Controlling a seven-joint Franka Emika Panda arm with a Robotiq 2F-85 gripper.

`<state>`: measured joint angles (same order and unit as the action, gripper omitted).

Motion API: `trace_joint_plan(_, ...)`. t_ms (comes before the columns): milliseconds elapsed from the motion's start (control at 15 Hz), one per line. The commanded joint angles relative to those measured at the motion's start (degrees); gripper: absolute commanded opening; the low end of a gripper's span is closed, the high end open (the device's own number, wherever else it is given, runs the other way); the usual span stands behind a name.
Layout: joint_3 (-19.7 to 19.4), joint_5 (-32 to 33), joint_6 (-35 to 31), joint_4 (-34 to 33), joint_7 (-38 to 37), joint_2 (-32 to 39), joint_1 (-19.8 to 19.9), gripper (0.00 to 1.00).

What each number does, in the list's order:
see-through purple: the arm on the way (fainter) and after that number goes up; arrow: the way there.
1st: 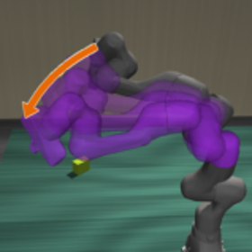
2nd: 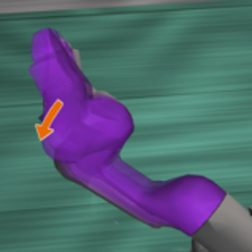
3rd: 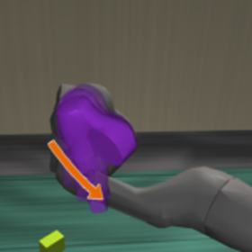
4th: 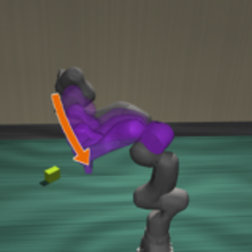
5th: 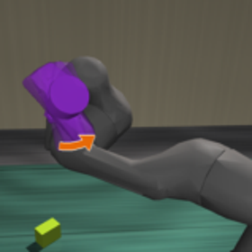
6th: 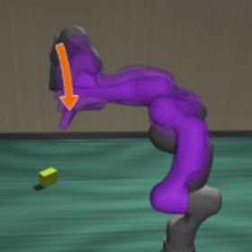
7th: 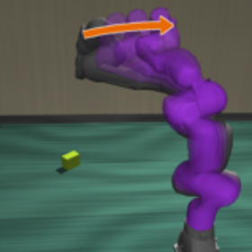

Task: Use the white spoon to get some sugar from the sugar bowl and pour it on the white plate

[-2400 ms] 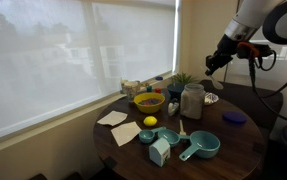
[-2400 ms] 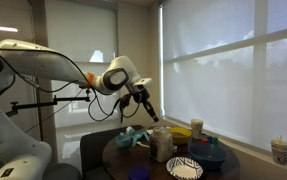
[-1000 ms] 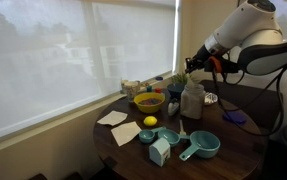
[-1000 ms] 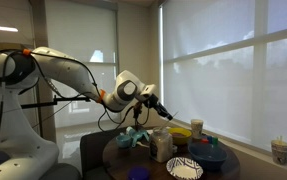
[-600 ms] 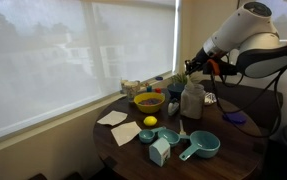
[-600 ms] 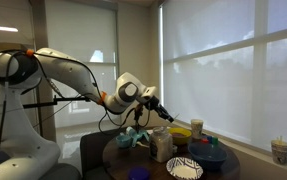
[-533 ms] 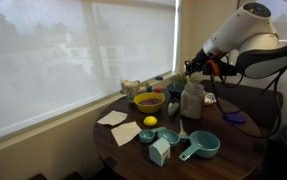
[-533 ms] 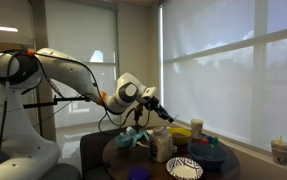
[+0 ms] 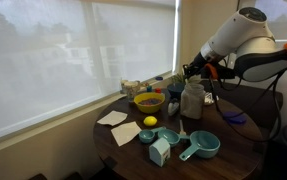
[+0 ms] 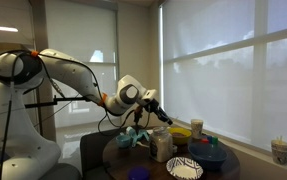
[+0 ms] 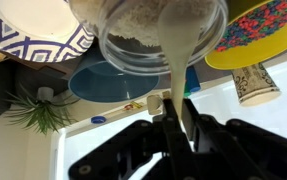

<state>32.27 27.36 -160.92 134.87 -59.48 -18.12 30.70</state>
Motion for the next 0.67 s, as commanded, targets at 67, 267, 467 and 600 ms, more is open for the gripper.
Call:
trace_joint_plan(67, 1.0, 0.0, -0.7, 0.1, -1.7, 1.2, 0.3, 0.03)
trace_joint_plan(267, 0.3, -1.6, -0.2, 0.0, -0.7, 1.8, -0.7, 0.03)
trace_joint_plan(467, 0.4, -1.3, 0.7, -0.2, -0.7, 1.8, -0.1, 0.03)
trace_joint_plan(600, -0.1, -2.4, 1.7, -0.5, -0.3, 2.1, -0.5, 0.03)
